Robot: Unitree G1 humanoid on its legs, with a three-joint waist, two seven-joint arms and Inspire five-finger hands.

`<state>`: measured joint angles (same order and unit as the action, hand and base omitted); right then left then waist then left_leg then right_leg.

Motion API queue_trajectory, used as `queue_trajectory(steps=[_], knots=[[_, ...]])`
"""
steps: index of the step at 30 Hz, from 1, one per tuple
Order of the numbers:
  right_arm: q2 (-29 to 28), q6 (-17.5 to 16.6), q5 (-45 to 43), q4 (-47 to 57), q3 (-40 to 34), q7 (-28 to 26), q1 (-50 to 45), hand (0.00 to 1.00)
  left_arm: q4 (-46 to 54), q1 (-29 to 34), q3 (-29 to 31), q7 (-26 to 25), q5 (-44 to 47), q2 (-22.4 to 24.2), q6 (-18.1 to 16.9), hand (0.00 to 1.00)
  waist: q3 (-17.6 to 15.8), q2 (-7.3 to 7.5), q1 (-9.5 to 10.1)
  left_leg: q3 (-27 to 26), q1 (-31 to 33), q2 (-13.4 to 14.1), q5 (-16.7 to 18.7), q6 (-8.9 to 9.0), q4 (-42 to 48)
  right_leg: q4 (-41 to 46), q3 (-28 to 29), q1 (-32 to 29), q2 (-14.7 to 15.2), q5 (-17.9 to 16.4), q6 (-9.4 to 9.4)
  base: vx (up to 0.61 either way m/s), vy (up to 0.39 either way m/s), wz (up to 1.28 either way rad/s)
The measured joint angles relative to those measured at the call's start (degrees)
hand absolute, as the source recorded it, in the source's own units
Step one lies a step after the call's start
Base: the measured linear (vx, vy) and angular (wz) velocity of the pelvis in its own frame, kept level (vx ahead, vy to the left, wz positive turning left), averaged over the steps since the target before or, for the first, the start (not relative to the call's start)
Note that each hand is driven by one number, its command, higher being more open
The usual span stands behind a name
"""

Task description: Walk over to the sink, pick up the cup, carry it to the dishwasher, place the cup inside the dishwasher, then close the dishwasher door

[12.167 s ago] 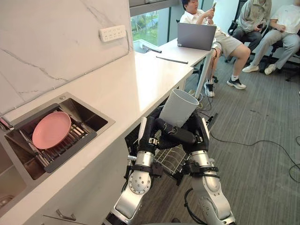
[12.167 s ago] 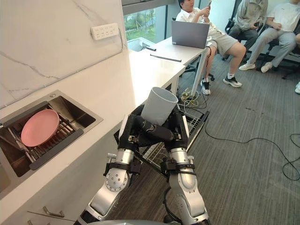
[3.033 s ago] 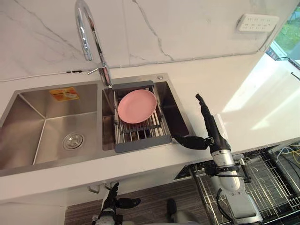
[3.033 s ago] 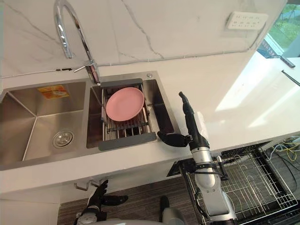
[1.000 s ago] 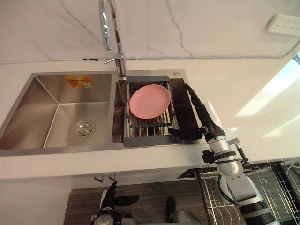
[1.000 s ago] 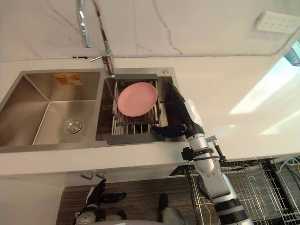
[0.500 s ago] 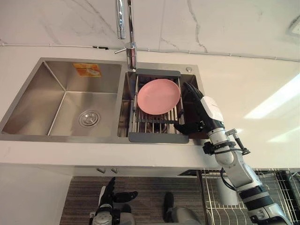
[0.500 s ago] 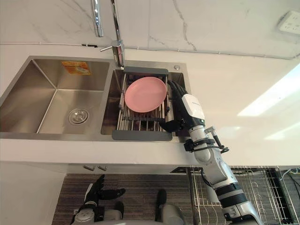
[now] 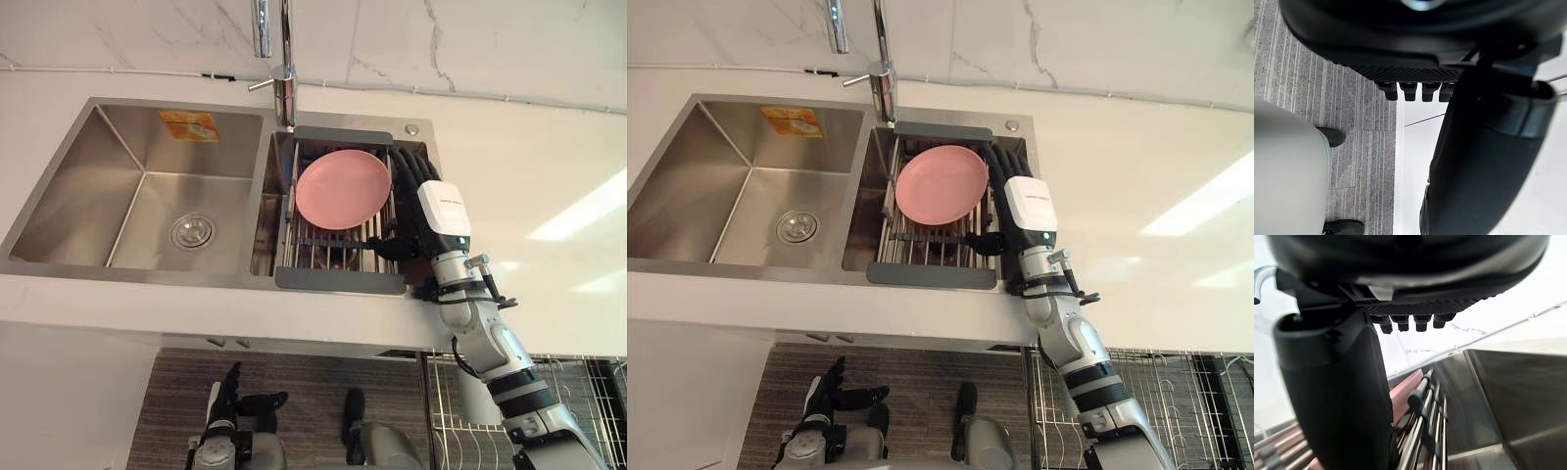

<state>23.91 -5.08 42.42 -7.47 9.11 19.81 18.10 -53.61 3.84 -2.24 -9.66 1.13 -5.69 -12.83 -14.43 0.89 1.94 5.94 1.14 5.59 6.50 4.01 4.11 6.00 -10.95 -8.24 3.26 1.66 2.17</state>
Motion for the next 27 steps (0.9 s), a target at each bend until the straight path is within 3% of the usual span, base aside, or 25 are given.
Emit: queue_trajectory(steps=[7,14,27], knots=[[-0.33,1.98,2.83,-2.38,-0.4,3.16,3.13,1.0,-0.2,-0.51,-0.73,-0.35,-0.01,0.11,-0.02,1.0,-0.69,-0.81,0.08,1.26,0.35,0.0,-0.93,0.18,-1.03,0.02,-1.01,-0.26,0.14,0.06,-0.31,-0.01,-0.013,0.1],[-0.87,3.11,4.84,-6.0,-0.12,2.9,5.43,1.0,-0.02,-0.66,-0.94,-0.39,0.01,0.17,-0.24,1.0,-1.06,-1.07,0.33,1.27,0.95,-0.02,-1.43,0.55,-1.38,0.51,-1.07,-0.94,0.34,0.11,-0.39,0.01,0.003,0.04],[1.25,2.62,4.98,-10.1,2.76,1.95,10.37,1.0,0.31,-0.87,-1.07,-0.44,0.04,0.16,-0.68,1.0,-1.95,-1.24,0.41,1.35,1.69,-0.08,-1.8,0.37,-1.4,0.9,-0.93,-1.67,0.41,0.04,-0.43,-0.02,-0.009,0.0]])
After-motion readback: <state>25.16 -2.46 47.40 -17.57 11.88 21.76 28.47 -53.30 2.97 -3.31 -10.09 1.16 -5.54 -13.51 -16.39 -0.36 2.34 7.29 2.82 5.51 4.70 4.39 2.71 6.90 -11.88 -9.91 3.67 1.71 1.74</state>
